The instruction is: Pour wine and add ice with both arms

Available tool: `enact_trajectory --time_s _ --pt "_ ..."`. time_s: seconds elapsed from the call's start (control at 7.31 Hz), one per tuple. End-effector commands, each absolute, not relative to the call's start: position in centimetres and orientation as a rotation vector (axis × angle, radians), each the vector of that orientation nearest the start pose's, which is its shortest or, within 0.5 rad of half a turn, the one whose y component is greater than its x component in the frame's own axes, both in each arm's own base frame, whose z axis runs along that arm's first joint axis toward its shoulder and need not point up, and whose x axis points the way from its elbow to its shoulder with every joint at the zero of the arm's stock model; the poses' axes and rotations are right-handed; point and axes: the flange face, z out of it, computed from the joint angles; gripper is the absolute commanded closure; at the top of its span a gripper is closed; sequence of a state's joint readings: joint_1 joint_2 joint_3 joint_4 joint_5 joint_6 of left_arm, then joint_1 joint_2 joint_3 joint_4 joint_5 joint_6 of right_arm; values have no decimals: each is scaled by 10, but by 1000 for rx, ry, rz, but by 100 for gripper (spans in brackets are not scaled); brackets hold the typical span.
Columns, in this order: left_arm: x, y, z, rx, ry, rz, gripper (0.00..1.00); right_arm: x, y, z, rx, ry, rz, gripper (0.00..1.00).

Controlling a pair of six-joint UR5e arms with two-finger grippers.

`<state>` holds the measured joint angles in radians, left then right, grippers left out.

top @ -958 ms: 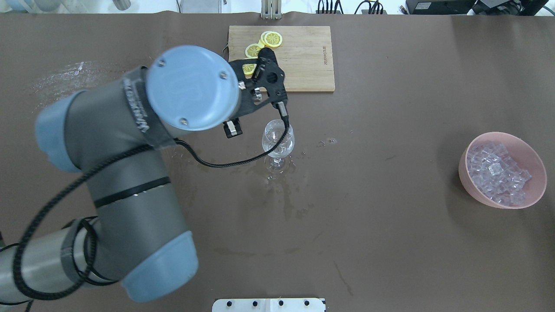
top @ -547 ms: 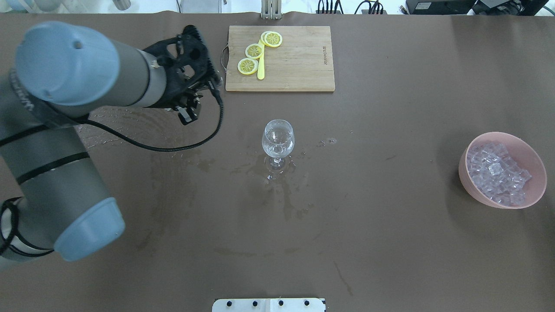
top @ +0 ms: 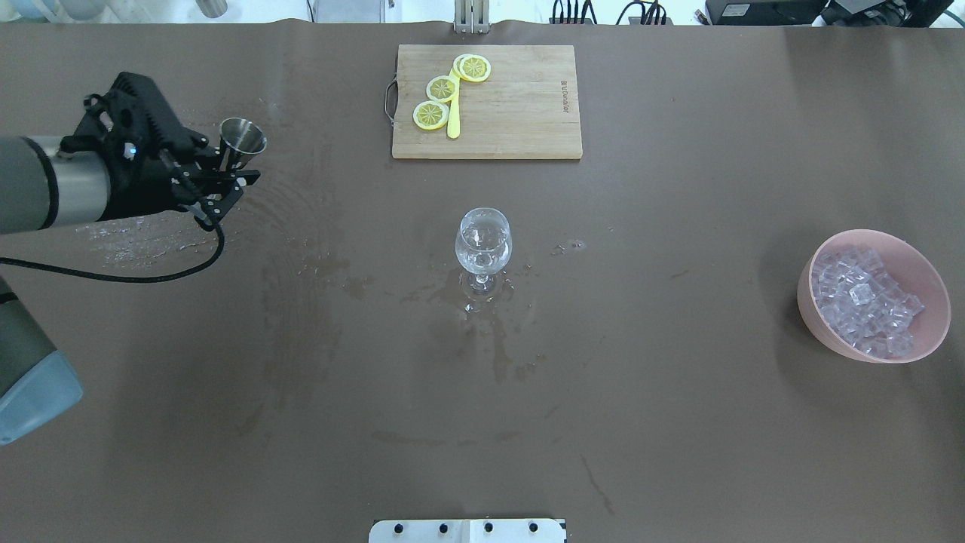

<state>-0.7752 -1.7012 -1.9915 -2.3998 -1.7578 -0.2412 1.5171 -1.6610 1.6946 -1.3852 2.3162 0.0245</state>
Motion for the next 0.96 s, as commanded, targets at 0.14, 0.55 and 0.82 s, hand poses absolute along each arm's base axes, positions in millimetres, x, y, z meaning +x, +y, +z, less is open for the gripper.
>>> enact_trajectory --time_s 0.14,0.55,0.82 --pt "259 -426 396 1232 1072 316 100 40 -470 621 182 -752 -112 0" --pt "251 -435 473 1334 1069 155 100 40 -470 622 180 -756 -110 0" --pt "250 -442 486 1351 1015 59 100 40 -470 622 180 -756 -110 0"
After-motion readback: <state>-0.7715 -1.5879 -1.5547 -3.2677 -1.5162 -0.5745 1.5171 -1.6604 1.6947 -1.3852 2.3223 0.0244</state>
